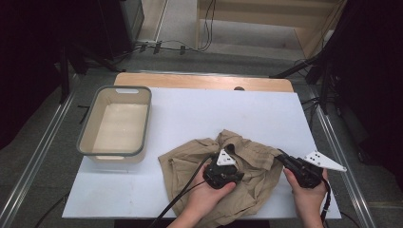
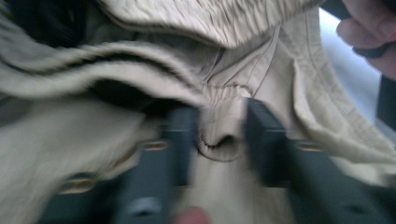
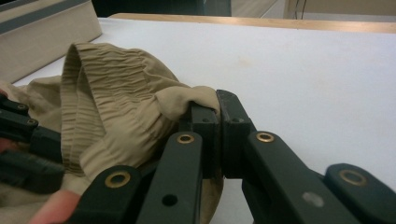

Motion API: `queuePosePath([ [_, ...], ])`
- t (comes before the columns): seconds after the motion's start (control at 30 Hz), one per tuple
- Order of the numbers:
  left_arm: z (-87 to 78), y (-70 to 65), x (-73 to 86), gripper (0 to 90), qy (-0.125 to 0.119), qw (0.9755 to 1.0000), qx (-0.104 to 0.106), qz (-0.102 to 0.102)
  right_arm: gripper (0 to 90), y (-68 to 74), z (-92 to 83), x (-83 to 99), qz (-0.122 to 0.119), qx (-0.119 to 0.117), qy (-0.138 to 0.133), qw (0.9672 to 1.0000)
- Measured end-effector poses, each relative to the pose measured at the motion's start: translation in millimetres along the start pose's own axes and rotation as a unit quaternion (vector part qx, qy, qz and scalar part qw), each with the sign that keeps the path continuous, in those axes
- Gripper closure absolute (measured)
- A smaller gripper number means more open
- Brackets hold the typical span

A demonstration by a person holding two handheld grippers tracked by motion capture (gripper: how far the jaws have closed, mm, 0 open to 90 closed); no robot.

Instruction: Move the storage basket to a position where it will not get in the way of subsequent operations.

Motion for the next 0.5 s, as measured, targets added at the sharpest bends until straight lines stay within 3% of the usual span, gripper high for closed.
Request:
queuePosePath([
  [0.07, -4.6, 6.5, -2.8, 88.9, -0.005, 1.0, -0.003, -0.003, 85.2, -1.0, -1.6, -0.9, -0.001, 0.005, -0.002, 1.0],
  [0.2, -21.5, 22.6, -5.9, 89.7, -0.003, 1.0, -0.009, 0.001, 85.2, -8.1, -4.8, -2.5, 0.006, 0.01, -0.006, 0.9999],
  [0.33, -43.4, 40.1, -14.2, 89.9, -0.021, 0.9995, -0.022, -0.006, 85.2, -13.3, -5.6, -3.6, 0.013, 0.012, -0.01, 0.9998],
  [0.5, -67.7, 69.9, -22.7, 89.9, -0.032, 0.9978, -0.058, -0.007, 85.2, -15.5, -8.2, -5.7, 0.018, 0.014, -0.014, 0.9997],
])
Point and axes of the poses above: each handheld gripper's, and its own axes: z roughly forward along the jaws, x roughly out of its underside, y roughly to its left, the point moved 9 cm from there along z, roughly forward along the jaws, and after that the axes turned 7 degrees about z, right-handed, at the moved point
